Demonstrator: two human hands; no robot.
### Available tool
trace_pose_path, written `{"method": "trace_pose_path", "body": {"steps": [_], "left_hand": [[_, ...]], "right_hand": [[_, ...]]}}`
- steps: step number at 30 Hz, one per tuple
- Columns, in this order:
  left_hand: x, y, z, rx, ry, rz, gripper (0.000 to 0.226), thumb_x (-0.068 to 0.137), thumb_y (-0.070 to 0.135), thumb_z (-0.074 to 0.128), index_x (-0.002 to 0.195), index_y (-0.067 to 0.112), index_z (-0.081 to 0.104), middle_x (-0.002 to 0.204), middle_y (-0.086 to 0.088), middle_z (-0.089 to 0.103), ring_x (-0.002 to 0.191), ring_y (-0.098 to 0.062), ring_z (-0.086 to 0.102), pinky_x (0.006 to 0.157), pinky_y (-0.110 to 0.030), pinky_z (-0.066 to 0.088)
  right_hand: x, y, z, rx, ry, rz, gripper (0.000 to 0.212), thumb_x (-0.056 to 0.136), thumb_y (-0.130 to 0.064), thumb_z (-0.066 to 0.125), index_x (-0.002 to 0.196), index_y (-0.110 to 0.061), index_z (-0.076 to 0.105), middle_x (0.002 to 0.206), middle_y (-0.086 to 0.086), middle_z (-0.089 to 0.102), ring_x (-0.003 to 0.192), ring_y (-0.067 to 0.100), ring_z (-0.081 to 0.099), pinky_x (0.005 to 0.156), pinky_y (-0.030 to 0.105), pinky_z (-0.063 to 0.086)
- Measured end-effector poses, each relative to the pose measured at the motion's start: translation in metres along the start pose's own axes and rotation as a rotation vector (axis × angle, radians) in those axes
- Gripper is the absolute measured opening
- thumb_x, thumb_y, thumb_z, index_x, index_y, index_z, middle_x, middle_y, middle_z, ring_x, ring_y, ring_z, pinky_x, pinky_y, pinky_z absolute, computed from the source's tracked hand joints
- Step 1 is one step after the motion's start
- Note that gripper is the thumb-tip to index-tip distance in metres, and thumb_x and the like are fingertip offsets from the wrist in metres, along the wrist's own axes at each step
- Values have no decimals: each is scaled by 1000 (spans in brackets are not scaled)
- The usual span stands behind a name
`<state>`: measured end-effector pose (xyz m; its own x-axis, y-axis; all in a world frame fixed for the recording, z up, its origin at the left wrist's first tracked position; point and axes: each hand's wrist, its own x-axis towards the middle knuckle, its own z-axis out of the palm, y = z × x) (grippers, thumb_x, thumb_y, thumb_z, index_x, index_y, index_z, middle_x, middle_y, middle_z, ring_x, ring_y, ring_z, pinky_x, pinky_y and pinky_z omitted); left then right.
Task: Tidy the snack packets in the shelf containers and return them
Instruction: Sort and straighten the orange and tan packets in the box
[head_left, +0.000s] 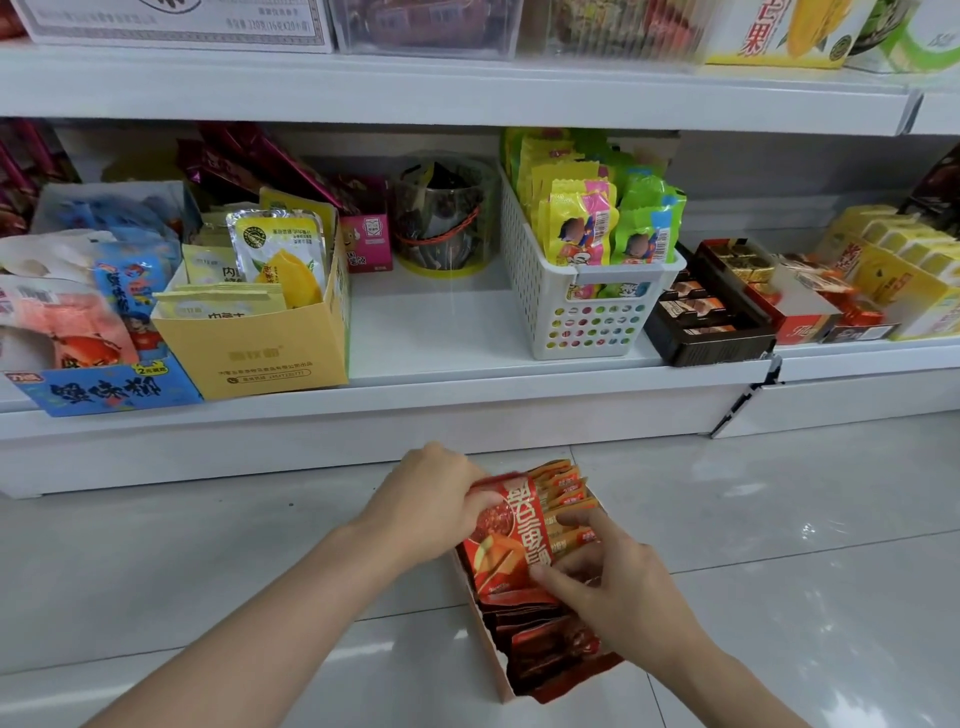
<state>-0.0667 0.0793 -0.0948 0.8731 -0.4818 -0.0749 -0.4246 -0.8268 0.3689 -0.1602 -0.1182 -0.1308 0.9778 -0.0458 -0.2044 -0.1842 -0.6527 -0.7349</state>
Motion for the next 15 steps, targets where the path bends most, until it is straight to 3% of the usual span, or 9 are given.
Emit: {"method": "trace_pose_path", "body": {"steps": [3,7,10,12,15], "left_hand": [[4,-1,-26,5,25,-15,31,94,45,60,87,18,74,81,-2,72,72,-17,59,62,-28,38],[0,-8,-43,-141,72,-93,30,91,45,65,85,18,76,78,3,73,74,-13,66,65,-28,49],[-8,-15,-41,-377,79,-195,30,89,44,69,75,17,75,72,5,74,68,-9,67,65,-28,51],[-12,-19,-32,-527,82,-233,30,87,42,72,74,15,74,73,2,75,72,-14,71,68,-30,53],[-19,-20,-9,-931,104,-325,19,87,29,74,81,11,76,81,-5,78,80,-24,74,73,-34,60]], "right_hand": [[1,-5,0,2,-17,37,59,77,-60,74,123,-36,48,74,-28,71,78,-16,63,64,3,43],[0,-10,-5,82,-65,128,85,53,-95,56,121,-44,47,80,-29,72,79,-13,66,65,10,48],[1,-14,-9,136,-108,180,102,35,-105,48,119,-47,42,86,-24,73,81,-12,66,66,9,47],[0,-15,-10,192,-155,192,109,34,-104,50,124,-43,47,100,-20,72,91,-7,67,75,12,48],[-1,-18,-12,325,-246,236,93,34,-103,52,115,-58,51,106,-24,68,96,-7,65,76,16,46]]}}
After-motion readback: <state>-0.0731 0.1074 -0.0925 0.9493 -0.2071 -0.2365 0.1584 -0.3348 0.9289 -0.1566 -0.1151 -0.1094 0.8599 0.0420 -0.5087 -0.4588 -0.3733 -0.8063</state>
